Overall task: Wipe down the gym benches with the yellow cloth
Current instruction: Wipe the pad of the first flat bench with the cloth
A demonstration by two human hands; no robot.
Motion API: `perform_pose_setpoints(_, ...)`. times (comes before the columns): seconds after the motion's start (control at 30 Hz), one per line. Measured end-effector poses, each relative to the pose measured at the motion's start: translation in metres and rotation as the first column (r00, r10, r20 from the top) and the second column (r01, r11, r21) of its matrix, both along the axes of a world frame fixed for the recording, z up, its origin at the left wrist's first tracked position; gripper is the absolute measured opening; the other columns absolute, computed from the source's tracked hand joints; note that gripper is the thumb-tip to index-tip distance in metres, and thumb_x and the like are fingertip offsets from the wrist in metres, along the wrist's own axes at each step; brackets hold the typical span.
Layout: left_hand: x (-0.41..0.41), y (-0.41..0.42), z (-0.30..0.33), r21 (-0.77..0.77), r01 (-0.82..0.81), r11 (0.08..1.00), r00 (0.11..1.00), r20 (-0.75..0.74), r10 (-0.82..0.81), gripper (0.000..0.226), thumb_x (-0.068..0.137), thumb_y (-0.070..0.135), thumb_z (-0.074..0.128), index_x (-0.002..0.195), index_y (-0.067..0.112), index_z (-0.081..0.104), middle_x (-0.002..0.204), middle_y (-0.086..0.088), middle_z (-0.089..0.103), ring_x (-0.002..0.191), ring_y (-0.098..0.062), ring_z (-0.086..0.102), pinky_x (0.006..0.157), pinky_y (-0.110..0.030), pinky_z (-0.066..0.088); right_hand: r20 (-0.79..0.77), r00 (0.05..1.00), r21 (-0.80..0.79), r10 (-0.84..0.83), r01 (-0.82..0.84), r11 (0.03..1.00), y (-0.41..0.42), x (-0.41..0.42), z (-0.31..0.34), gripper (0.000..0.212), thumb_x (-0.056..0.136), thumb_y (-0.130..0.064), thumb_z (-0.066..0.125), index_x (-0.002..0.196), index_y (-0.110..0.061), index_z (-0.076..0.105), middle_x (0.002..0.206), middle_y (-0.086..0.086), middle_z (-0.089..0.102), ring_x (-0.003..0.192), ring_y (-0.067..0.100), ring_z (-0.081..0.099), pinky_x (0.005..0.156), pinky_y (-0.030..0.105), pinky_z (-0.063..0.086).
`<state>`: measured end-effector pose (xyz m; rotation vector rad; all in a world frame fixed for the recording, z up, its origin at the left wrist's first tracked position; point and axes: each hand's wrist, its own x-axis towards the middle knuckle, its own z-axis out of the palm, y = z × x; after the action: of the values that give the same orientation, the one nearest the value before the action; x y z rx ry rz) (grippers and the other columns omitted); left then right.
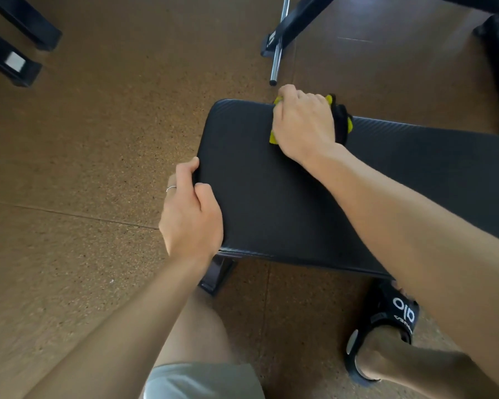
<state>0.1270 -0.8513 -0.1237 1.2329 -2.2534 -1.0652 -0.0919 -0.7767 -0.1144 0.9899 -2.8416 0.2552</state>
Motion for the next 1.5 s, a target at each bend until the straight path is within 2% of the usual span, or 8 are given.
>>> perform_pose_setpoints(0.4, 0.005, -0.007, 0.002, 0.245, -0.029, 0.969, 0.988, -0.140, 0.064, 0.041, 0.101, 0.033, 0.027, 0.134, 0.037, 0.051, 0.126, 0.012, 0.061, 0.117, -0.013, 0.055, 0.100, -0.040, 0.043, 0.053, 0.945, -0.077, 0.321, -0.317, 0.945, -0.065, 0.069, -0.004, 0.053, 0.100, -0.022, 0.037, 0.153, -0.013, 0.039, 0.153, 0.010, 0.047, 0.142, 0.028, 0.040, 0.117, 0.040, 0.025)
perform_pose_setpoints(0.6, 0.013, -0.031, 0.017, 0.766, -0.074, 0.638, 0.881, -0.250, 0.401, 0.036, 0.105, 0.037, 0.031, 0.112, 0.020, 0.061, 0.102, 0.005, 0.068, 0.091, -0.007, 0.063, 0.084, -0.023, 0.048, 0.020, 0.840, -0.059, 0.542, -0.540, 0.839, -0.046, 0.145, -0.002, 0.044, 0.089, -0.026, 0.035, 0.119, -0.011, 0.064, 0.104, 0.006, 0.070, 0.100, 0.030, 0.060, 0.092, 0.040, 0.037)
perform_pose_setpoints(0.8, 0.025, -0.057, 0.026, 0.640, -0.013, 0.768, 0.974, -0.165, 0.154, 0.044, 0.105, 0.044, 0.029, 0.140, 0.030, 0.052, 0.145, 0.005, 0.053, 0.134, -0.011, 0.047, 0.112, -0.034, 0.031, 0.031, 0.724, -0.056, 0.689, -0.687, 0.725, 0.001, 0.180, 0.002, 0.036, 0.095, -0.021, 0.045, 0.127, -0.015, 0.062, 0.126, 0.001, 0.063, 0.122, 0.024, 0.053, 0.108, 0.038, 0.035)
perform_pose_setpoints(0.97, 0.000, -0.037, 0.046, 0.645, 0.180, 0.743, 0.981, -0.067, -0.180, 0.053, 0.100, 0.052, 0.030, 0.118, 0.023, 0.070, 0.104, 0.011, 0.076, 0.102, -0.006, 0.069, 0.099, -0.032, 0.048, 0.013, 0.698, 0.095, 0.716, -0.713, 0.694, 0.063, 0.193, 0.002, 0.056, 0.097, -0.011, 0.049, 0.153, -0.015, 0.041, 0.159, 0.002, 0.040, 0.146, 0.024, 0.035, 0.120, 0.040, 0.027)
perform_pose_setpoints(1.13, -0.016, -0.031, 0.039, 0.581, 0.205, 0.788, 0.973, -0.036, -0.226, 0.053, 0.105, 0.038, 0.025, 0.156, 0.025, 0.030, 0.155, -0.003, 0.042, 0.137, -0.023, 0.044, 0.113, -0.039, 0.036, 0.001, 0.664, 0.261, 0.748, -0.722, 0.641, 0.149, 0.165, 0.001, 0.067, 0.094, 0.001, 0.057, 0.156, -0.017, 0.037, 0.164, 0.004, 0.031, 0.150, 0.026, 0.030, 0.122, 0.044, 0.029)
perform_pose_setpoints(1.23, -0.015, -0.035, 0.031, 0.653, 0.188, 0.733, 0.977, -0.047, -0.209, 0.047, 0.106, 0.041, 0.024, 0.136, 0.018, 0.053, 0.132, -0.001, 0.062, 0.117, -0.020, 0.059, 0.077, -0.025, 0.043, 0.003, 0.596, 0.323, 0.803, -0.761, 0.563, 0.148, 0.153, 0.005, 0.065, 0.097, 0.000, 0.055, 0.157, -0.017, 0.035, 0.166, 0.005, 0.028, 0.153, 0.026, 0.025, 0.123, 0.046, 0.028)
perform_pose_setpoints(1.4, -0.011, -0.051, 0.024, 0.722, 0.252, 0.644, 0.950, -0.059, -0.306, 0.066, 0.096, 0.061, 0.024, 0.125, 0.022, 0.069, 0.119, -0.002, 0.074, 0.113, -0.022, 0.069, 0.107, -0.045, 0.047, -0.077, 0.375, 0.342, 0.924, -0.860, 0.378, 0.045, 0.166, -0.002, 0.044, 0.101, -0.005, 0.046, 0.144, -0.009, 0.053, 0.160, 0.009, 0.039, 0.150, 0.029, 0.030, 0.125, 0.045, 0.021)
perform_pose_setpoints(1.5, -0.009, -0.059, 0.017, 0.727, 0.247, 0.640, 0.949, -0.047, -0.312, 0.067, 0.096, 0.067, 0.026, 0.125, 0.026, 0.070, 0.119, -0.001, 0.075, 0.113, -0.022, 0.070, 0.106, -0.044, 0.048, -0.094, 0.412, 0.355, 0.906, -0.837, 0.417, 0.018, 0.181, -0.008, 0.038, 0.101, -0.005, 0.038, 0.129, -0.006, 0.063, 0.153, 0.011, 0.048, 0.146, 0.030, 0.037, 0.121, 0.044, 0.026)
